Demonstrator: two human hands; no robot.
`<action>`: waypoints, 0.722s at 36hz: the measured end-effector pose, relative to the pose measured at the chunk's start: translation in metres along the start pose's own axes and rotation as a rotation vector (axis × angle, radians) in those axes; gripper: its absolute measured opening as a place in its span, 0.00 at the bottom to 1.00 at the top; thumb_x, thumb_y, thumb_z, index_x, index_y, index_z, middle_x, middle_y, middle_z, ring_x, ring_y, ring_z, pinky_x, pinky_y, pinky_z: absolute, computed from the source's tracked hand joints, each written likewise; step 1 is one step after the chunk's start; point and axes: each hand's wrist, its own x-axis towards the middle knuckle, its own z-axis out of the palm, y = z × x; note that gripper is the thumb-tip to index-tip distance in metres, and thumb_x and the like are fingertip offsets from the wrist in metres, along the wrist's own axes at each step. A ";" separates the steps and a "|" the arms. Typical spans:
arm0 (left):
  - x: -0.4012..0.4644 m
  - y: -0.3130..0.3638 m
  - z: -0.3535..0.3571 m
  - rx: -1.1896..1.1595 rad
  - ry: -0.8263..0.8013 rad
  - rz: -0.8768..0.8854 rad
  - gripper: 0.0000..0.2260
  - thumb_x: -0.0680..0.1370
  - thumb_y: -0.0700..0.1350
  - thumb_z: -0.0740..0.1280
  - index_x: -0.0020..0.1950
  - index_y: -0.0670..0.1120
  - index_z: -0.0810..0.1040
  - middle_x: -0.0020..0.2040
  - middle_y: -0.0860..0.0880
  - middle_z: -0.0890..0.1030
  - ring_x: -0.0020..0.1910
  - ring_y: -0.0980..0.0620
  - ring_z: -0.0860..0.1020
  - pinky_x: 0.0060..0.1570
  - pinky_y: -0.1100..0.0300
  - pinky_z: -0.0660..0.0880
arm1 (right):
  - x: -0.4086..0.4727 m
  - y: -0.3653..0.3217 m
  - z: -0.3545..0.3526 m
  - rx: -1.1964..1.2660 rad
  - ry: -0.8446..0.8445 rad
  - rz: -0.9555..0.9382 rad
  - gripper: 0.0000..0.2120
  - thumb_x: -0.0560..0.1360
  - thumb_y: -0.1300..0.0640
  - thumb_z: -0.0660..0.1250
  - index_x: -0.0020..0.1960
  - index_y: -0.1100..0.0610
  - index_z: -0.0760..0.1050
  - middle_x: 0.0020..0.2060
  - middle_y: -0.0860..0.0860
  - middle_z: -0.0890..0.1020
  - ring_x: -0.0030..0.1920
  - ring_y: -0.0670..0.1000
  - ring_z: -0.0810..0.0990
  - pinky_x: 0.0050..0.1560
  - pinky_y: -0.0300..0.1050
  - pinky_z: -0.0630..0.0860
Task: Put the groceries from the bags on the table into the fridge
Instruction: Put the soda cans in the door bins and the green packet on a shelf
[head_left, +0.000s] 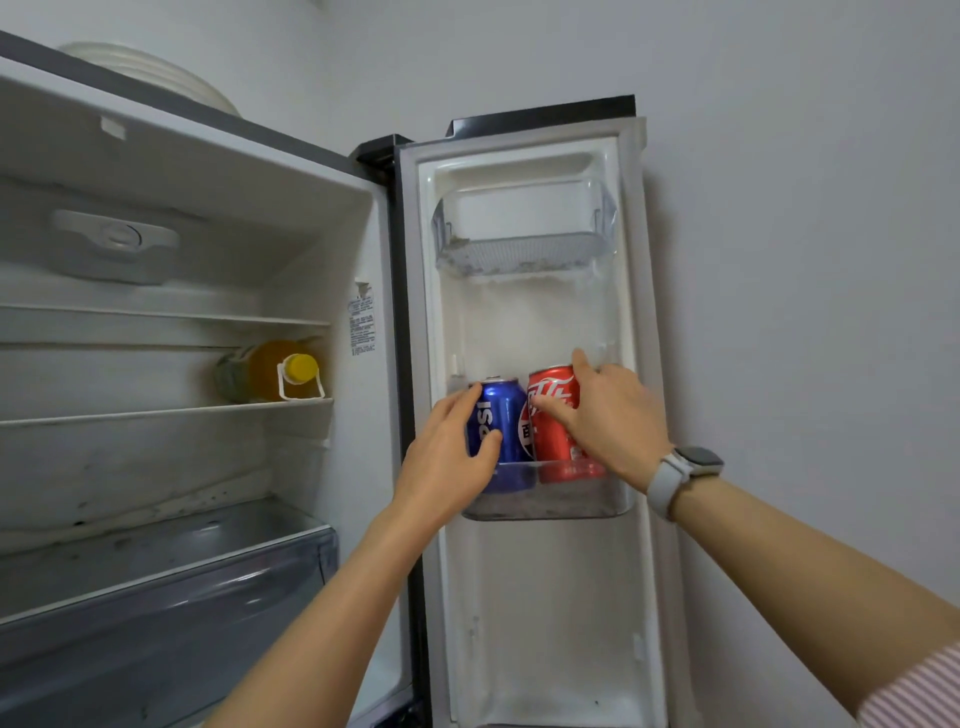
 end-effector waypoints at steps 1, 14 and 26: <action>-0.001 0.000 0.000 0.009 0.002 0.013 0.25 0.79 0.50 0.61 0.74 0.52 0.59 0.73 0.53 0.63 0.69 0.54 0.65 0.60 0.61 0.65 | 0.002 -0.001 0.000 -0.026 0.003 -0.012 0.32 0.73 0.36 0.59 0.68 0.57 0.63 0.58 0.58 0.73 0.59 0.59 0.71 0.53 0.53 0.72; -0.014 0.002 -0.005 0.098 -0.074 0.009 0.24 0.80 0.55 0.57 0.75 0.53 0.58 0.76 0.53 0.58 0.74 0.52 0.57 0.71 0.46 0.59 | -0.020 0.010 -0.001 0.242 -0.077 -0.045 0.22 0.78 0.52 0.58 0.70 0.59 0.64 0.66 0.58 0.70 0.64 0.57 0.71 0.65 0.49 0.65; -0.080 -0.006 -0.043 0.217 0.180 0.127 0.22 0.78 0.52 0.59 0.71 0.49 0.66 0.70 0.48 0.69 0.69 0.49 0.67 0.66 0.53 0.60 | -0.097 -0.026 -0.001 0.259 0.233 -0.312 0.19 0.74 0.55 0.56 0.61 0.60 0.74 0.60 0.56 0.77 0.62 0.56 0.73 0.64 0.57 0.69</action>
